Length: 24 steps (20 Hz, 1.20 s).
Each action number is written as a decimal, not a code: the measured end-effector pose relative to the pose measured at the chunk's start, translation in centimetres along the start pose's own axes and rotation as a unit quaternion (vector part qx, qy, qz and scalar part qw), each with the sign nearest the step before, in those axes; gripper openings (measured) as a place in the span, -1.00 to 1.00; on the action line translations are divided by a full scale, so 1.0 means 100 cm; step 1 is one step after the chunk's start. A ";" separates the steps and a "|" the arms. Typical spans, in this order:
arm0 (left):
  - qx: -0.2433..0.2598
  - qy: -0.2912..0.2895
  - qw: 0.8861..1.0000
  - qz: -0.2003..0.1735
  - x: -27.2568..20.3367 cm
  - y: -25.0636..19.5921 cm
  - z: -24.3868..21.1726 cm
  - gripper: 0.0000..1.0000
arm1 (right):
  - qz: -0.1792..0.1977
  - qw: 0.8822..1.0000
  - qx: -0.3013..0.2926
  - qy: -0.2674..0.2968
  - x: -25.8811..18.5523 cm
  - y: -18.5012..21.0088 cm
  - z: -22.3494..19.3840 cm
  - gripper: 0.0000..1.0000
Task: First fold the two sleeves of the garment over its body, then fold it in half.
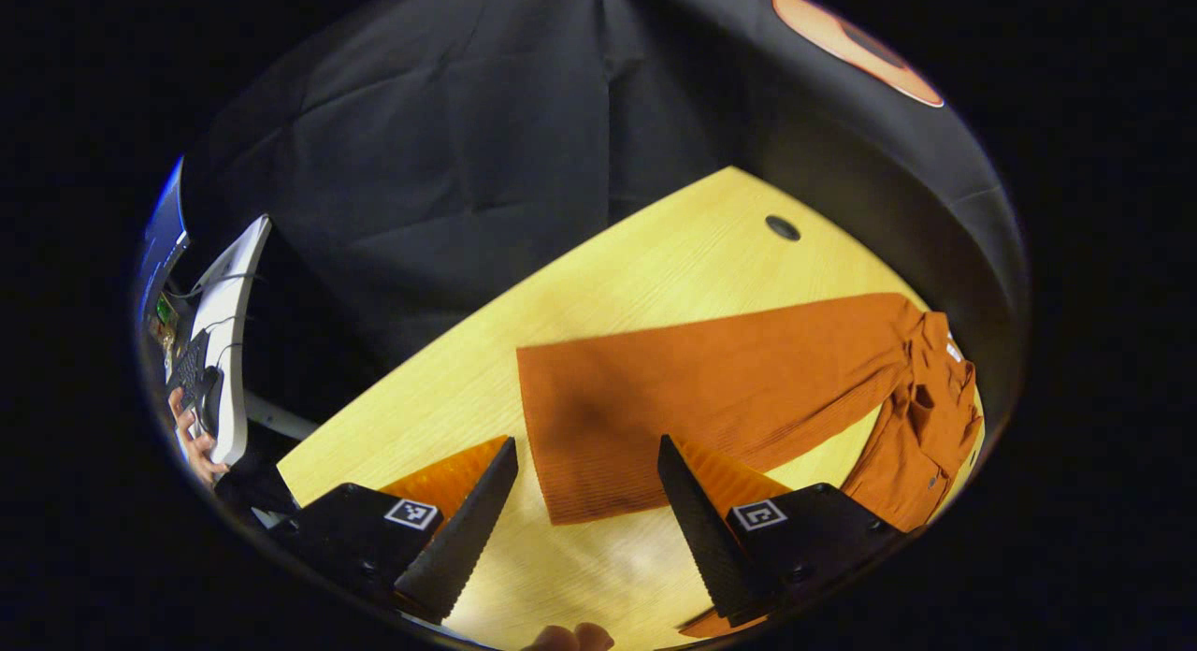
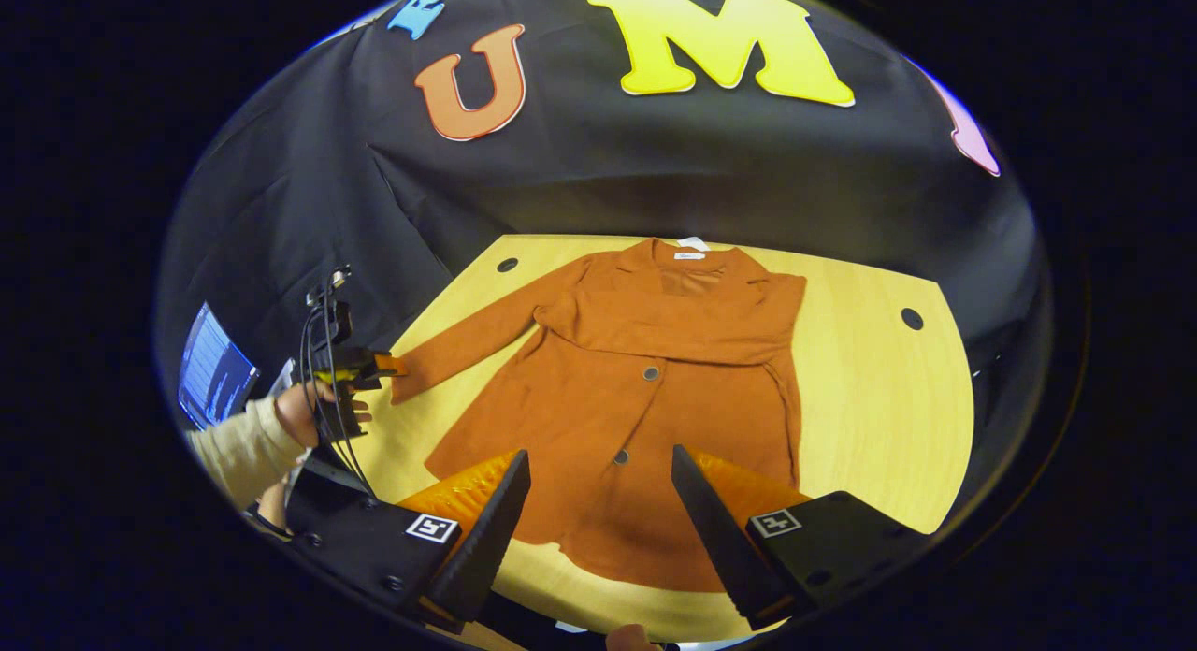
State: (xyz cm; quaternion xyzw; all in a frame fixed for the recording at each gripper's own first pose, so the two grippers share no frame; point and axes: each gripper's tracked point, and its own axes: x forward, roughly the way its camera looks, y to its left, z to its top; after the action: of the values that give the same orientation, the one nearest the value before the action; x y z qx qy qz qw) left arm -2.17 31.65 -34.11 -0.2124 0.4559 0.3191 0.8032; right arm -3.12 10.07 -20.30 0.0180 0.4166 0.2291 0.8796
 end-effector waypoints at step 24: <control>-0.059 0.235 0.970 0.014 0.028 0.004 0.022 0.12 | -0.097 0.979 0.177 0.002 -0.046 -0.121 -0.082 0.94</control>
State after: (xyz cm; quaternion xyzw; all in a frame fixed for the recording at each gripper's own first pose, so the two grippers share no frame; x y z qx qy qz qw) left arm -0.03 34.20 -35.43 -0.3225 0.6150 0.2976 0.6551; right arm -6.99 -4.01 -25.02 0.1329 0.4518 0.0654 0.8797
